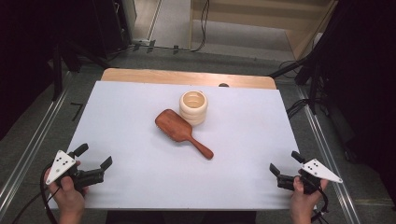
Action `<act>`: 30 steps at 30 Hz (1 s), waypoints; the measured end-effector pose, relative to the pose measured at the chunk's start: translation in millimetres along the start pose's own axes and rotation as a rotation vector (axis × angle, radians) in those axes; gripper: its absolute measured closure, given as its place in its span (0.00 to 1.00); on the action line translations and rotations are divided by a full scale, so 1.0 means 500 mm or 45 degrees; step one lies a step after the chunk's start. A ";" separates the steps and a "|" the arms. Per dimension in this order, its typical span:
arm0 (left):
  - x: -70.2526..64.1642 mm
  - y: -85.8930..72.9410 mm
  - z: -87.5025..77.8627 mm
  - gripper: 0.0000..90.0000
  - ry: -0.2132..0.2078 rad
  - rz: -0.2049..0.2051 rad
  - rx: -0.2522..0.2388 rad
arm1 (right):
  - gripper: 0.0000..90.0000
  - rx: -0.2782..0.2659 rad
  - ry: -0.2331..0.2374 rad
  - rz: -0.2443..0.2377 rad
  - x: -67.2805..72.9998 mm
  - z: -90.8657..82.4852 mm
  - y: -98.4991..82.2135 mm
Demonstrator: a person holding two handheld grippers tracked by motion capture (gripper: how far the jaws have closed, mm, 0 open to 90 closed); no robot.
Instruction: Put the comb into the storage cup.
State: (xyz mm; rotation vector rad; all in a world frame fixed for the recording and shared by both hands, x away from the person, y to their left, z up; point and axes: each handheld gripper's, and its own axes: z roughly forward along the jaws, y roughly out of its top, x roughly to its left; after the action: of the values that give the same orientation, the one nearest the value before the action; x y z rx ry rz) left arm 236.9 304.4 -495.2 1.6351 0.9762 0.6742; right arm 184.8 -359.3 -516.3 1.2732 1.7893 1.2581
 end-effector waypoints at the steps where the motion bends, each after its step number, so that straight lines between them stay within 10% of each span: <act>1: 0.000 0.000 0.000 0.00 0.000 -0.002 0.001 | 0.00 0.001 0.003 -0.011 0.000 0.000 0.001; 30: -0.005 -0.001 0.000 0.00 -0.033 0.026 0.006 | 0.00 0.078 0.053 -0.085 0.007 -0.008 0.103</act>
State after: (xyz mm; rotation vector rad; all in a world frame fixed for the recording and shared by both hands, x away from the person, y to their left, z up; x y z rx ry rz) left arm 235.5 302.4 -495.6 1.6561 0.9449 0.6633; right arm 198.7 -352.7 -466.7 1.2186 1.8971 1.2096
